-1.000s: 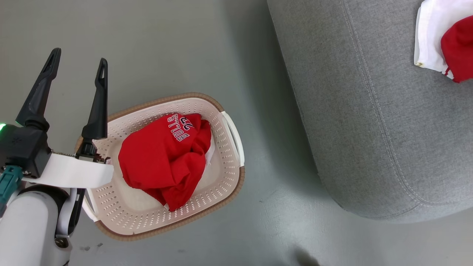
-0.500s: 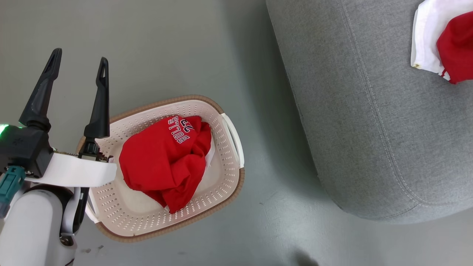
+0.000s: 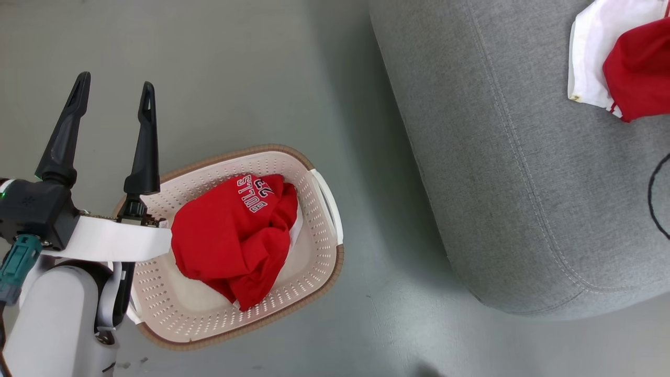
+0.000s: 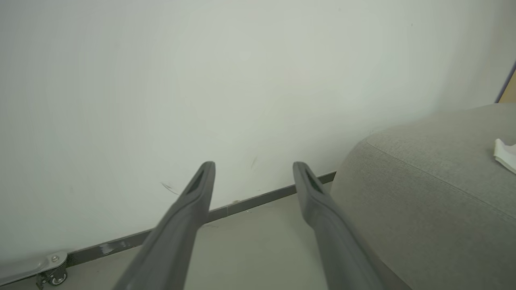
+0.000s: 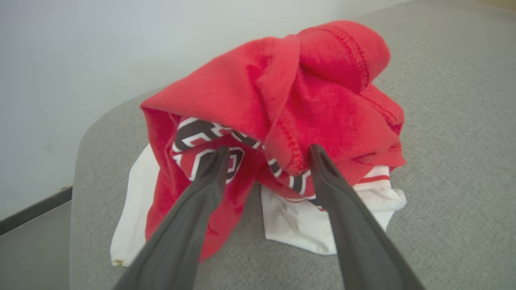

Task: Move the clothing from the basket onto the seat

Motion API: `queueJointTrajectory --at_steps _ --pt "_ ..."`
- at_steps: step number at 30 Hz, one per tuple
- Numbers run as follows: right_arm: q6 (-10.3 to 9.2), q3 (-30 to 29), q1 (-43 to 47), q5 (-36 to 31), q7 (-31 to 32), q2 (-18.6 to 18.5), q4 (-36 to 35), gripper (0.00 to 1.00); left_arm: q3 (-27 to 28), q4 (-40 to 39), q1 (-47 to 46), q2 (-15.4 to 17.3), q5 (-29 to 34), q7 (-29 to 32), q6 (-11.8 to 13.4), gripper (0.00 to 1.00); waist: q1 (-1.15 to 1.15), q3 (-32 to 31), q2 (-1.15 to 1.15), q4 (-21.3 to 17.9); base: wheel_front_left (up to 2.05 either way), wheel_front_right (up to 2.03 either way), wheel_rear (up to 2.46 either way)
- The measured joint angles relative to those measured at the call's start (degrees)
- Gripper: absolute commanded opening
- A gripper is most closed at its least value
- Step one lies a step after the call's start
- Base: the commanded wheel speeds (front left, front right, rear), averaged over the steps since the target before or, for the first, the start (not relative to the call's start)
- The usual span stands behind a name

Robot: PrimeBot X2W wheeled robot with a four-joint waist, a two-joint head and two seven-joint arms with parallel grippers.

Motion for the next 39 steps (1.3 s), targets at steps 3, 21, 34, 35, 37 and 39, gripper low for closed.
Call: queueJointTrajectory --at_steps 3,21,34,35,37,39 --pt "0.00 0.43 0.98 -0.03 -0.65 0.73 -1.48 1.00 0.24 0.54 0.00 -0.52 -0.09 -0.26 0.07 1.00 0.00 -0.57 0.00 -0.11 0.00 0.00 0.00" --pt "0.00 3.03 6.69 -4.44 -1.51 2.26 -8.75 1.00 1.34 3.79 0.39 -2.54 -1.76 -2.27 1.01 1.00 0.00 -5.05 0.00 0.14 0.00 0.00 0.00" --pt "0.00 3.71 6.48 -10.80 -1.62 0.82 -17.26 1.00 3.22 6.72 3.22 -5.19 -3.64 -3.15 2.21 1.00 0.00 -8.87 0.00 2.74 0.00 0.00 0.00" --pt "0.00 3.96 6.50 -11.31 -1.63 0.82 -18.03 1.00 3.24 7.11 3.66 -5.31 -3.64 -3.15 2.25 1.00 0.00 -9.20 0.00 3.01 0.00 0.00 0.00" --pt "0.00 4.46 6.45 -12.49 -1.68 0.92 -19.50 1.00 3.42 7.75 4.20 -5.77 -3.90 -3.15 2.49 1.00 0.00 -9.88 0.00 3.56 0.00 0.00 0.00" --pt "0.00 4.87 6.45 -13.74 -1.74 1.14 -20.78 1.00 3.55 8.34 4.80 -6.51 -4.34 -3.16 2.48 1.00 0.00 -10.57 0.00 4.10 0.00 0.00 0.00"
